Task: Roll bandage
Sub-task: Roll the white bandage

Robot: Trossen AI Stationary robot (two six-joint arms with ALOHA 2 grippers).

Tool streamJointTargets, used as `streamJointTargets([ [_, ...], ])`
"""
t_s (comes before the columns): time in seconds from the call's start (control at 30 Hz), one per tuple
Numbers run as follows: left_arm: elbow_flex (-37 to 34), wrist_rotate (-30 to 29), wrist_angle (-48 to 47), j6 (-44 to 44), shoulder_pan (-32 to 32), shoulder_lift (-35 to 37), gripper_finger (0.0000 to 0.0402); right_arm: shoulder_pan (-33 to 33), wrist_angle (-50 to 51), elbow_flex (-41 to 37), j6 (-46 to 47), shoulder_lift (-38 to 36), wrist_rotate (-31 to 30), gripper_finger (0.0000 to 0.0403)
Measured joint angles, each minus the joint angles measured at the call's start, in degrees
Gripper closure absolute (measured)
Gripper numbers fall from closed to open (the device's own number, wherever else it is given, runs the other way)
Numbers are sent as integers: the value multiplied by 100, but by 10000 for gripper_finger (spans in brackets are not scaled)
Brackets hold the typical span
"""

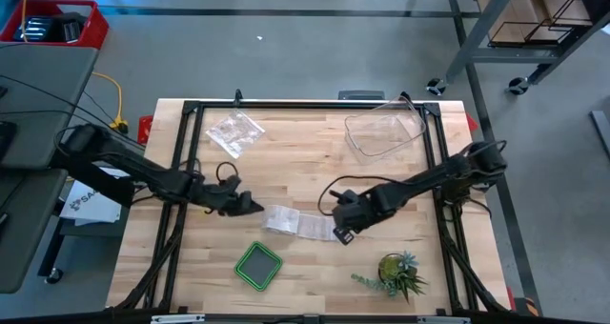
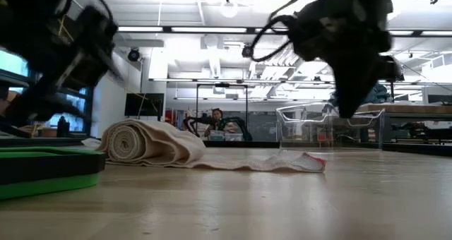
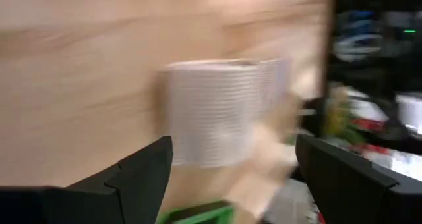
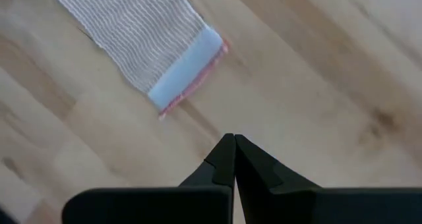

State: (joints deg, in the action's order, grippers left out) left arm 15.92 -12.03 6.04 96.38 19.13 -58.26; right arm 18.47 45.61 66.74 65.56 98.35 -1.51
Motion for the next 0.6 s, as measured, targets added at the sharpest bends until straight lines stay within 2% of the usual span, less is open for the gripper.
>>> streamJointTargets([
  [0.17,127,493,267,46,9,-596,88,185,-1160,-1009,1052,-688,-24,402],
  [0.3,116,230,211,149,-34,-999,88,212,-2422,-1664,1673,-962,-176,403],
  [0.43,112,372,692,98,-118,-1346,88,140,-3451,-1921,1806,-888,-201,403],
  [0.6,119,429,1430,11,-149,-1804,88,37,-4215,-1956,1803,-666,-374,403],
])
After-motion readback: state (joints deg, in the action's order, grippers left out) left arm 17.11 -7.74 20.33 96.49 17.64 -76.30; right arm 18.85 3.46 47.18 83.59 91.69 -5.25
